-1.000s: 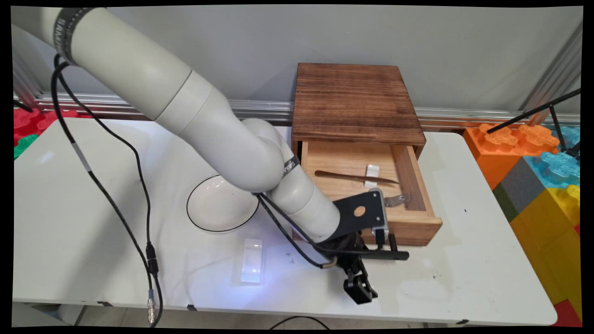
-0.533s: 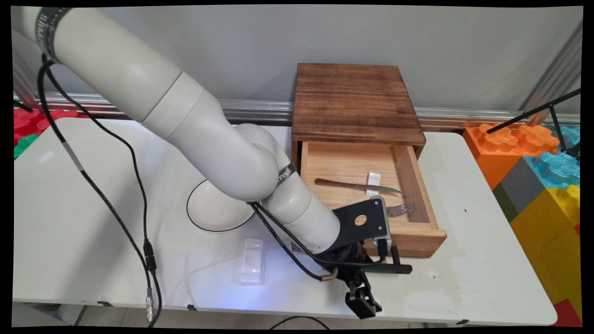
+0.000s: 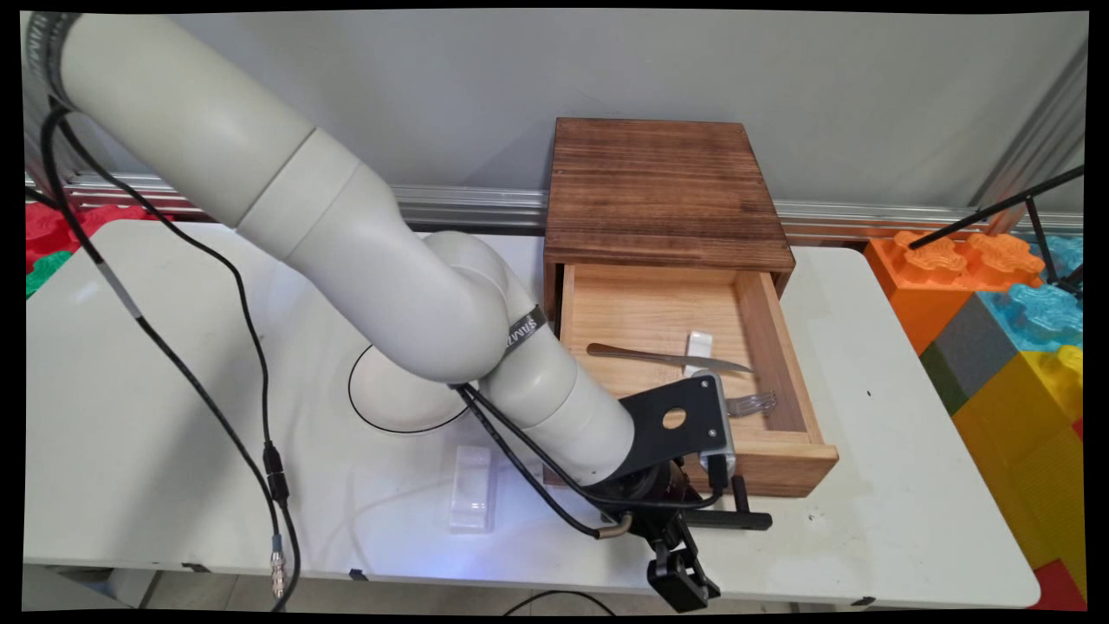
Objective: Open the drawer
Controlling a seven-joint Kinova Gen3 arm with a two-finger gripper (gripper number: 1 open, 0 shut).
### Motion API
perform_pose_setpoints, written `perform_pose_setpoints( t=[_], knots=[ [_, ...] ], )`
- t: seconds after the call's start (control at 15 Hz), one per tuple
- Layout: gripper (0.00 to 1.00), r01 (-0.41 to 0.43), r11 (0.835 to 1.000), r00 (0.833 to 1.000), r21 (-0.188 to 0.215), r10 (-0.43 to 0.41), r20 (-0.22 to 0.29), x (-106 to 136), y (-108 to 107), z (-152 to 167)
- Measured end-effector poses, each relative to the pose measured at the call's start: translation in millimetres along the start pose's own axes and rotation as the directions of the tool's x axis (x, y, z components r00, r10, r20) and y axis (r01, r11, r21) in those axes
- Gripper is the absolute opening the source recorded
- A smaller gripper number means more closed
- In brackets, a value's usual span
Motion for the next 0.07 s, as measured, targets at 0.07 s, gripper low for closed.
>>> perform_pose_setpoints(
  t=[0.07],
  knots=[
    [1.00, 0.001, 1.000, 1.000, 0.000, -0.001, -0.003, 0.7, 1.7, -2.3]
  ],
)
